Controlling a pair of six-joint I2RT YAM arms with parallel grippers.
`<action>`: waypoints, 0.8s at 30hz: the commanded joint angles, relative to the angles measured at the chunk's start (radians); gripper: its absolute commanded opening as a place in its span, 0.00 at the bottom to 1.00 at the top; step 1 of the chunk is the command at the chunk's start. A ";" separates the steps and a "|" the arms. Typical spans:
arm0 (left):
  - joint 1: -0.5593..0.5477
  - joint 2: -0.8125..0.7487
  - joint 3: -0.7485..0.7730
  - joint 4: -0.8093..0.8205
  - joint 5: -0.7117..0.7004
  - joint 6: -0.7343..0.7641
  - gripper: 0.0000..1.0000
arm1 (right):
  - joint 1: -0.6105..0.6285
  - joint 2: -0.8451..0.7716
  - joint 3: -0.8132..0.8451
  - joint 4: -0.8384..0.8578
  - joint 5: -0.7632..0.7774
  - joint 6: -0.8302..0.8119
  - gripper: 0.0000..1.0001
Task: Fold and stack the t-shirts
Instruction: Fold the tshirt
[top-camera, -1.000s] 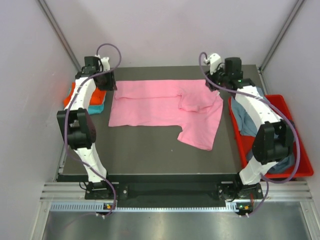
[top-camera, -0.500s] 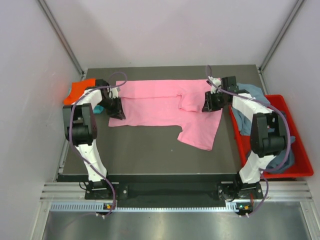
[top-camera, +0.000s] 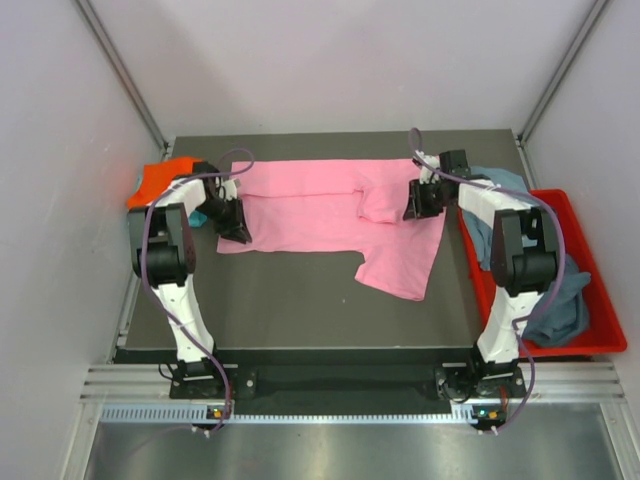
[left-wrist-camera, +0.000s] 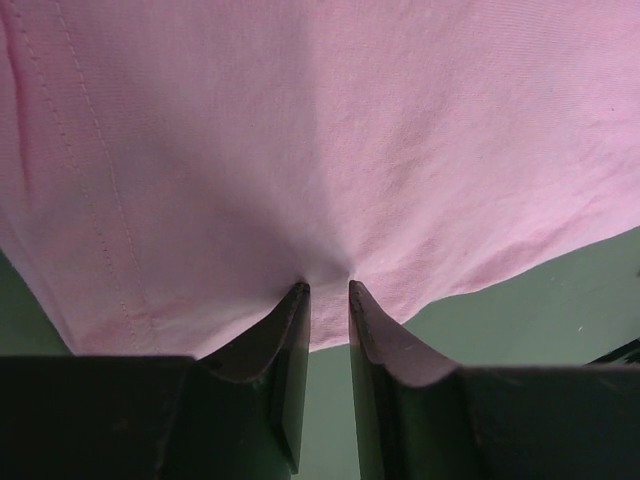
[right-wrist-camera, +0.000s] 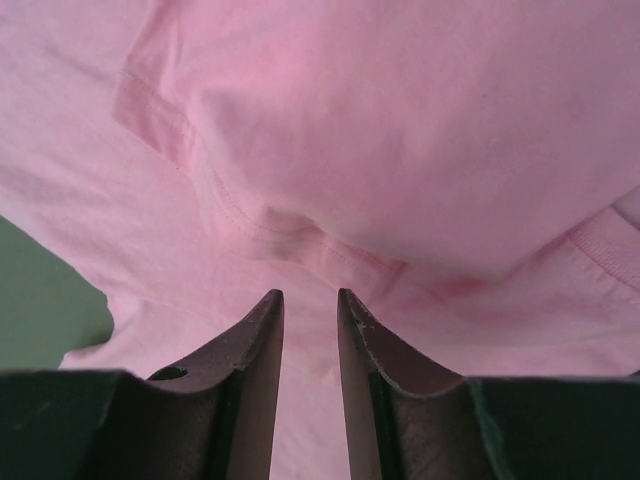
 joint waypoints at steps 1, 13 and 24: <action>0.006 0.029 0.025 0.003 -0.022 0.003 0.27 | -0.014 0.008 0.061 0.018 0.047 -0.018 0.29; 0.008 0.057 0.064 -0.006 -0.010 -0.006 0.28 | -0.017 0.015 0.033 -0.001 0.104 -0.058 0.30; 0.006 0.048 0.055 -0.006 -0.022 -0.007 0.28 | -0.014 0.061 0.043 0.007 0.106 -0.072 0.30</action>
